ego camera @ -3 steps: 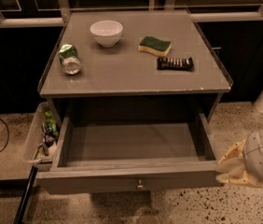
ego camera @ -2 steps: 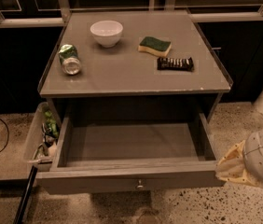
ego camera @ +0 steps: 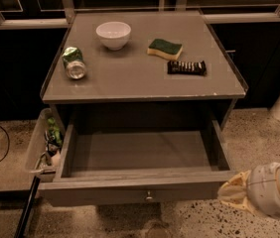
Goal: Close top drawer
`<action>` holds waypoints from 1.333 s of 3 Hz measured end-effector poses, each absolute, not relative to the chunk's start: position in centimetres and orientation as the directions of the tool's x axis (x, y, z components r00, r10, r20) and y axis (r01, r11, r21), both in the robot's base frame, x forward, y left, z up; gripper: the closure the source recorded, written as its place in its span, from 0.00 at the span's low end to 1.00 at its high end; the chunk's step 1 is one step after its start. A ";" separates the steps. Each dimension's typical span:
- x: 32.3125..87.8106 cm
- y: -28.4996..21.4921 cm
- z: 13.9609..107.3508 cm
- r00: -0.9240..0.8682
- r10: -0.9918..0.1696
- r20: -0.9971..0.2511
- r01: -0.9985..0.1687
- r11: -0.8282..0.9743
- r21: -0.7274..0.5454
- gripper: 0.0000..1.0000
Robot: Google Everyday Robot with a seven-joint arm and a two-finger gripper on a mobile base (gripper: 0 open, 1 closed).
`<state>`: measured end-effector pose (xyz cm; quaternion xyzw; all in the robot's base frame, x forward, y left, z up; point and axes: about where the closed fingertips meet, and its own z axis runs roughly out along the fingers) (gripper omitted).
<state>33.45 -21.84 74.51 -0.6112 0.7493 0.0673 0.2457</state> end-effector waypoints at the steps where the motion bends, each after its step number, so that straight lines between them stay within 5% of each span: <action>1: 36.0 -21.0 69.8 -0.107 -0.856 -0.505 -0.944 0.247 -0.217 1.00; 3: 39.6 -19.0 63.2 -0.062 -0.815 -0.576 -0.954 0.217 -0.205 1.00; 4: 39.6 -18.9 62.7 -0.065 -0.812 -0.580 -0.956 0.218 -0.197 0.82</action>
Offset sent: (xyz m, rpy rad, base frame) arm 0.0724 0.0296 -0.1352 0.1558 -0.0482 0.0729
